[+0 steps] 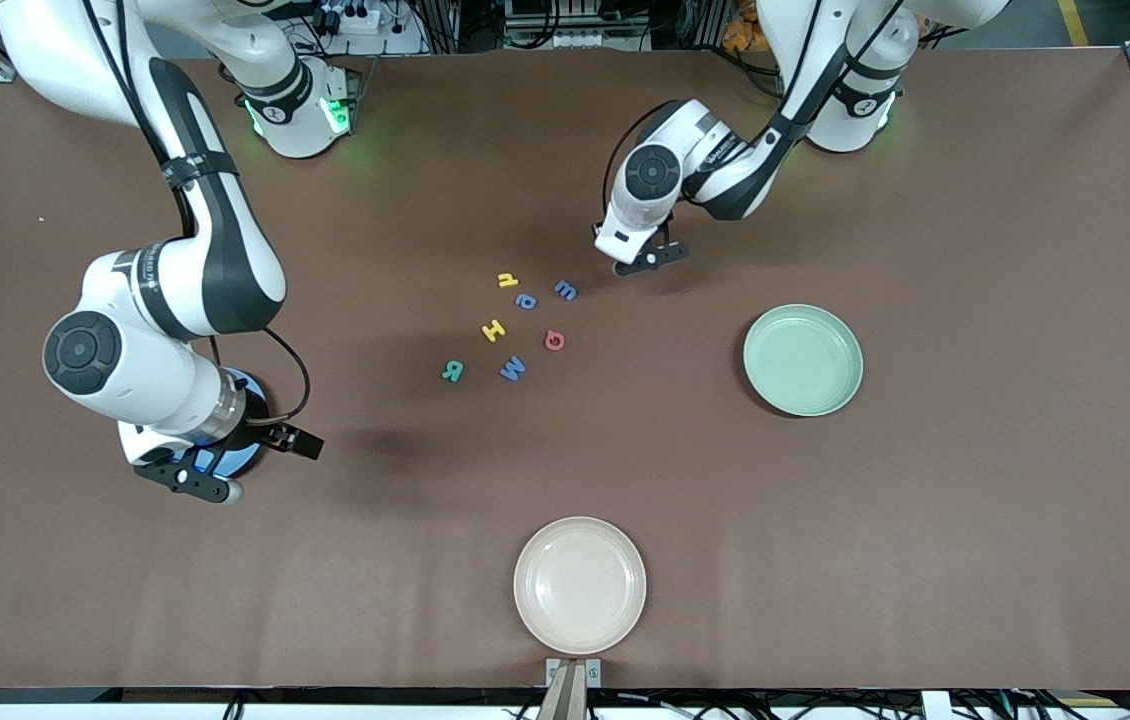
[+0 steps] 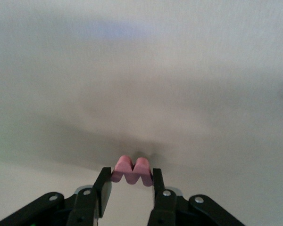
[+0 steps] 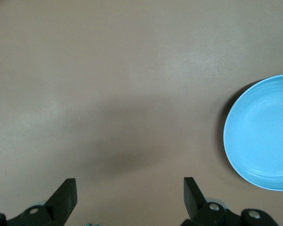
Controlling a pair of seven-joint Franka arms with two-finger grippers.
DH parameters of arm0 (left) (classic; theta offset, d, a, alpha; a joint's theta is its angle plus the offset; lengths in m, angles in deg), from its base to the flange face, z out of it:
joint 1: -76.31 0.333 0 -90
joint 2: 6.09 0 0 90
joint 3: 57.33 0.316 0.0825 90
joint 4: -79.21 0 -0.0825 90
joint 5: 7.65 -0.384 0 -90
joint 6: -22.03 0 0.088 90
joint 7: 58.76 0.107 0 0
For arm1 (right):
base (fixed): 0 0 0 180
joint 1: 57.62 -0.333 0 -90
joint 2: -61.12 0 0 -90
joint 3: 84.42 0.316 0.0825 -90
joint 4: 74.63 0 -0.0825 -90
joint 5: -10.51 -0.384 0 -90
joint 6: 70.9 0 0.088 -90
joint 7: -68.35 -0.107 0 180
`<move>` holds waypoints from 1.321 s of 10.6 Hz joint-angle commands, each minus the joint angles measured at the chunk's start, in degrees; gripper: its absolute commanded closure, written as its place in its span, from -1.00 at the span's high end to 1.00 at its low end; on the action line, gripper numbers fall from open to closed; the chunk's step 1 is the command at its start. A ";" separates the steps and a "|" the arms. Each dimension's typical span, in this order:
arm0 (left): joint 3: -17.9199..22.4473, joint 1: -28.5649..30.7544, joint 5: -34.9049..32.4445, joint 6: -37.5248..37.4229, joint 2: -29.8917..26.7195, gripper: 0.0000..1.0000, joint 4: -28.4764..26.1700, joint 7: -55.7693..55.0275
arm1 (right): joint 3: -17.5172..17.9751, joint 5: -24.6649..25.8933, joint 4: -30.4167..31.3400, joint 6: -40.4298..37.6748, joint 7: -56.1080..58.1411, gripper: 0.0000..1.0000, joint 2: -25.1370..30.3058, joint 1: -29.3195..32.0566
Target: Sort uppercase to blue plate, lowercase to green plate
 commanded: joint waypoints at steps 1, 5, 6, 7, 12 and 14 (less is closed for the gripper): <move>1.54 2.54 0.92 -4.59 -0.95 -0.30 2.11 5.33 | 0.44 -0.36 -0.22 -0.30 -0.33 1.00 0.25 0.52; 5.31 7.72 0.57 -10.83 -3.05 -0.30 3.35 17.62 | 0.44 -0.36 0.13 -0.30 -1.64 1.00 0.16 0.00; 5.67 9.83 0.57 -11.98 -3.40 -0.30 3.53 21.32 | 0.44 -0.36 0.13 -0.30 -2.96 1.00 0.16 -0.35; 6.11 12.20 -2.30 -12.95 -3.41 -0.30 4.14 23.62 | 0.44 -0.36 0.13 -0.13 -3.84 1.00 0.07 -0.79; 8.23 21.96 -14.00 -14.62 -3.23 -0.30 4.32 34.95 | 0.44 -0.27 0.40 0.31 -13.22 1.00 -1.42 -6.75; 8.66 24.07 -16.91 -14.80 -2.97 -0.30 4.32 37.78 | 0.44 -0.27 0.48 2.32 -17.80 1.00 -3.00 -10.01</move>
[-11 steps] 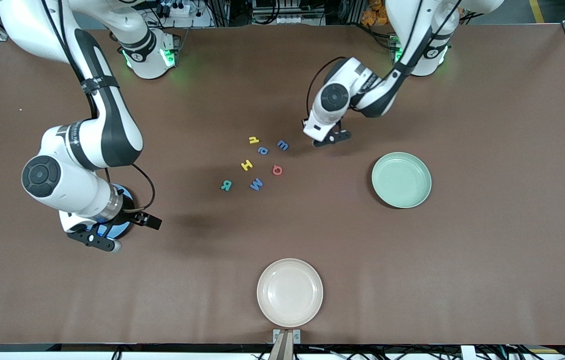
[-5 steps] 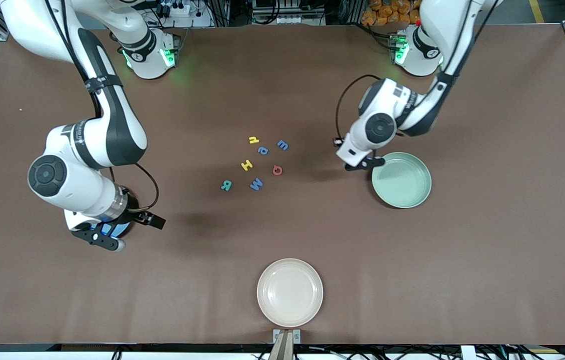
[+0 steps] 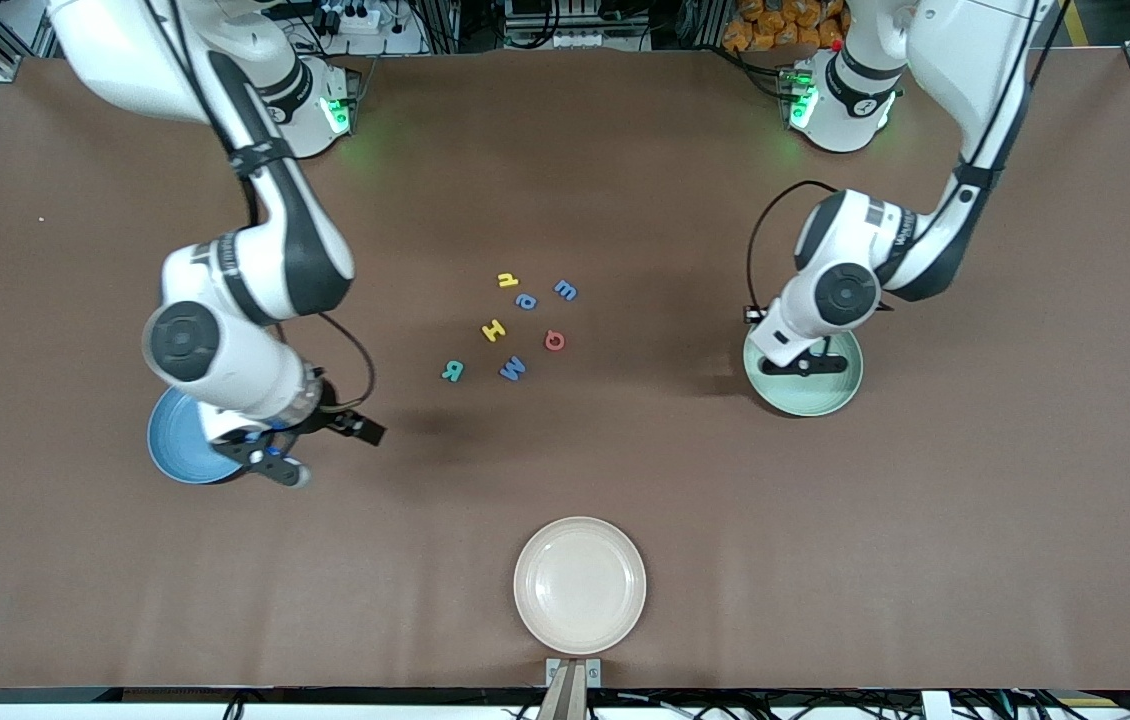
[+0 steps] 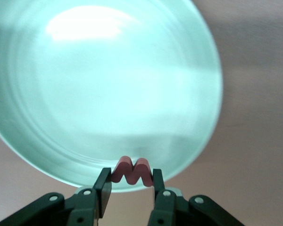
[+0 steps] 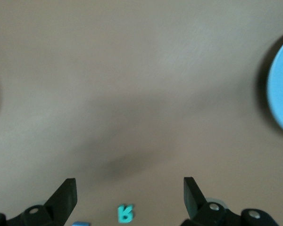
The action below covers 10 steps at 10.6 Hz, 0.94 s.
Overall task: Sort uppercase to blue plate, lowercase to green plate
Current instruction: 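Place the pink M on the green plate while the right gripper reaches letters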
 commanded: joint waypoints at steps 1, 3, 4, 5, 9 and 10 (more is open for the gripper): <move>0.24 1.82 -2.67 -1.09 0.20 -0.30 0.37 3.35 | -0.28 0.25 -0.36 2.01 -5.94 1.00 -2.00 -3.77; 0.42 2.96 -4.51 -0.91 1.96 -0.29 2.65 3.80 | -0.28 1.83 -0.19 2.28 -9.02 1.00 -3.14 -5.70; 0.42 3.06 -4.61 -0.82 2.58 -0.28 3.53 3.80 | -0.28 1.84 0.16 2.45 -10.52 1.00 -3.50 -6.59; 0.42 3.06 -4.69 -0.73 3.02 -0.27 4.49 3.89 | -0.28 1.84 0.25 2.71 -12.53 1.00 -3.94 -7.38; 0.42 2.79 -4.87 -0.73 4.61 0.18 7.75 3.71 | -0.28 1.84 0.42 4.99 -21.15 1.00 -6.84 -11.16; 0.33 2.79 -4.87 -0.73 4.52 0.30 7.75 3.71 | -0.19 1.84 0.77 6.66 -23.17 1.00 -7.54 -11.43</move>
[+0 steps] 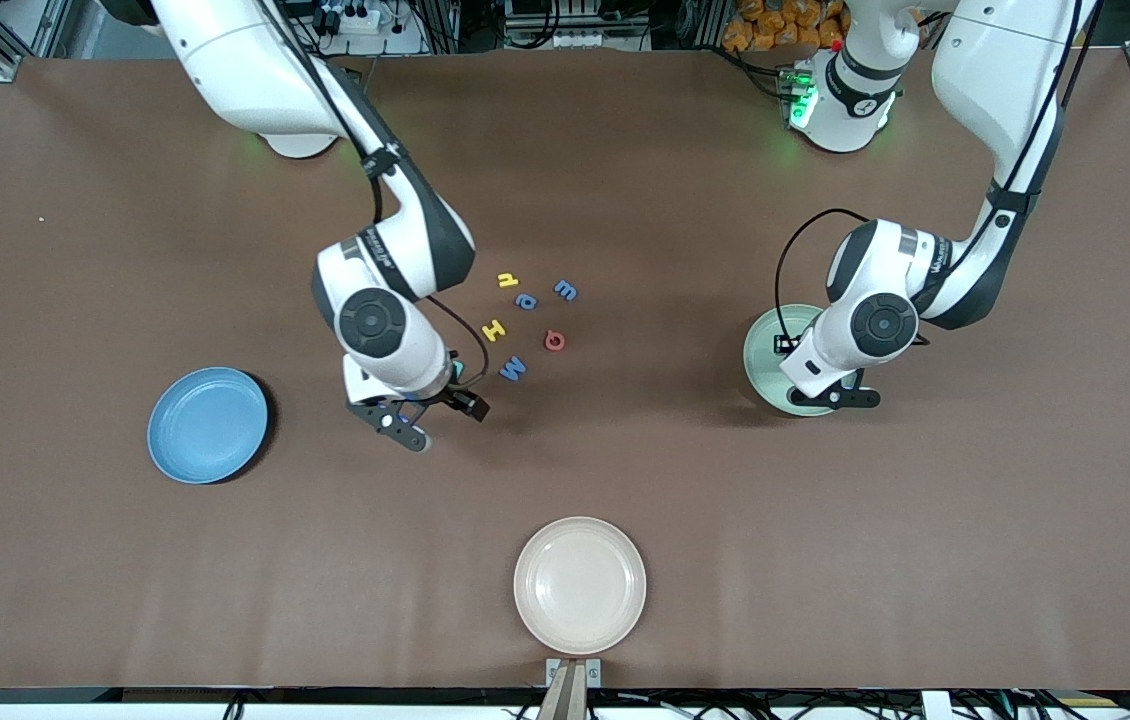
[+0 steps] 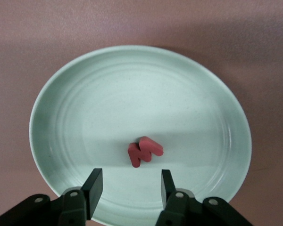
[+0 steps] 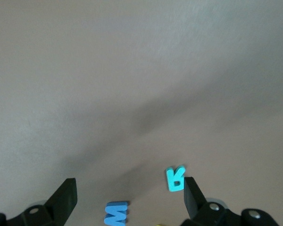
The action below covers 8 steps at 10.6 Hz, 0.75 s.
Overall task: Sort uppercase to blue plate, lowercase to green plate
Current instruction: 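Lower the open right gripper over the blue foam M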
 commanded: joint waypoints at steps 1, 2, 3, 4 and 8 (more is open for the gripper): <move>-0.14 0.21 -1.27 -0.64 0.52 0.34 1.16 0.68 | -0.26 0.93 1.15 4.26 -5.33 1.00 -1.56 -1.36; -0.14 0.21 -1.18 -0.82 0.35 0.34 1.16 0.33 | -0.17 0.93 1.42 6.11 -6.48 1.00 -2.18 -2.24; -0.14 0.47 -1.18 -1.17 0.00 0.34 1.07 0.32 | -0.17 0.93 1.59 7.96 -7.37 1.00 -2.79 -3.20; -0.23 1.17 -1.27 -1.43 -0.52 0.34 0.98 0.41 | -0.17 0.93 2.21 9.71 -7.55 1.00 -3.67 -4.34; -0.31 1.44 -1.09 -1.61 -1.32 0.34 1.16 -0.03 | -0.17 0.93 5.81 14.30 -7.55 1.00 -5.08 -8.83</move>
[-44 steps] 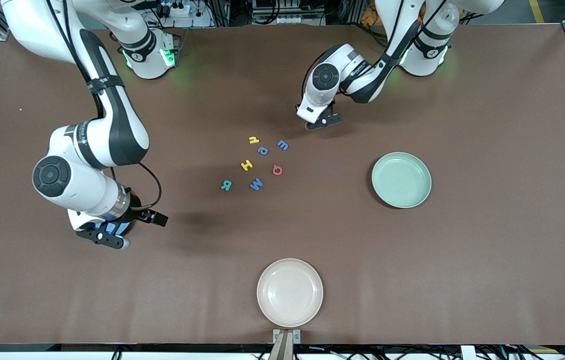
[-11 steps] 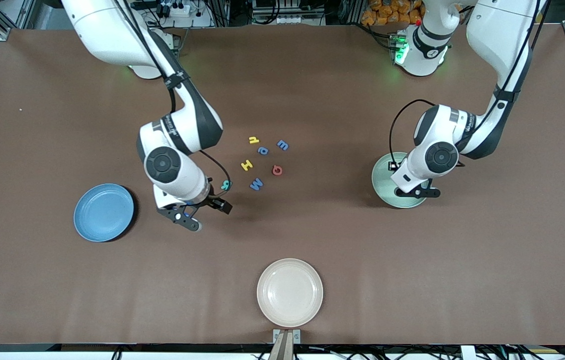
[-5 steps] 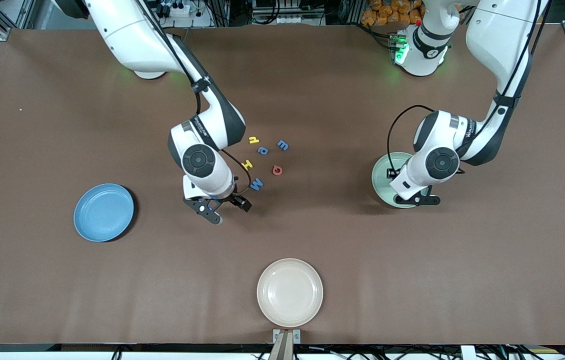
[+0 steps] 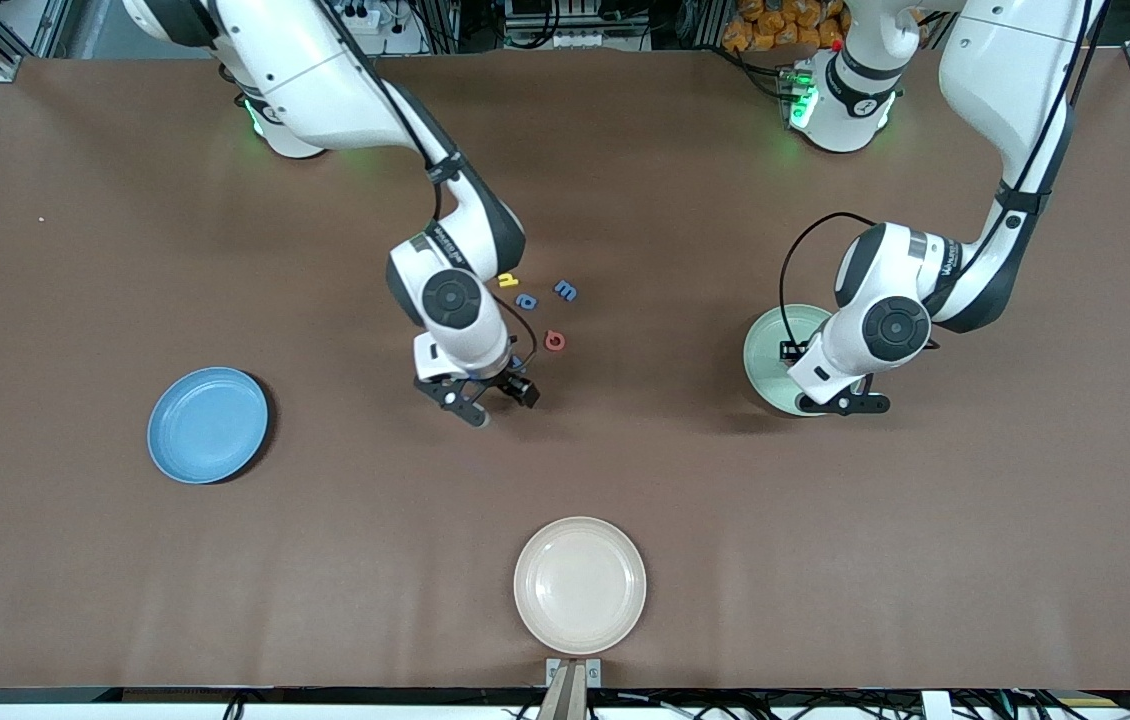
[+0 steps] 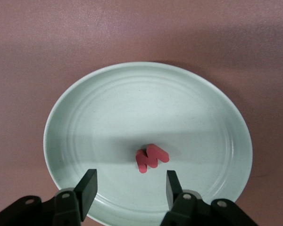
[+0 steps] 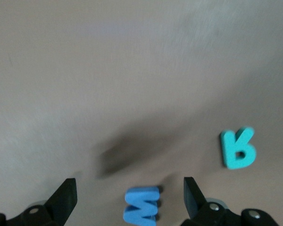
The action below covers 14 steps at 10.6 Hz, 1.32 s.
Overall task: Sort uppercase to blue plate, lowercase to green plate
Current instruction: 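Lower the open right gripper over the blue foam M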
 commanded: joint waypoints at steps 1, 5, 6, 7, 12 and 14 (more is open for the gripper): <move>-0.35 0.52 -0.83 -1.32 -1.29 0.34 0.14 -0.11 | -0.23 0.93 0.91 1.02 -1.29 1.00 -0.43 -2.00; -0.35 0.60 -0.39 -1.85 -3.13 0.39 -0.04 0.15 | -0.23 0.66 0.91 1.54 -4.01 1.00 -0.79 -2.36; -0.35 0.78 -0.30 -2.72 -3.57 0.39 0.14 0.15 | -0.23 0.49 0.91 1.63 -5.67 1.00 -0.96 -2.36; -0.43 1.39 -0.21 -2.82 -4.10 0.39 0.14 0.15 | -0.23 0.49 0.91 2.07 -7.08 1.00 -1.14 -2.36; -0.70 1.40 1.90 -2.82 -5.33 0.51 0.23 -0.20 | -0.23 0.49 0.91 2.42 -7.27 -0.43 -1.49 -2.36; -0.79 1.40 2.34 -2.82 -5.33 0.51 0.23 -0.64 | -0.23 0.57 0.91 2.60 -7.27 -1.00 -1.32 -2.36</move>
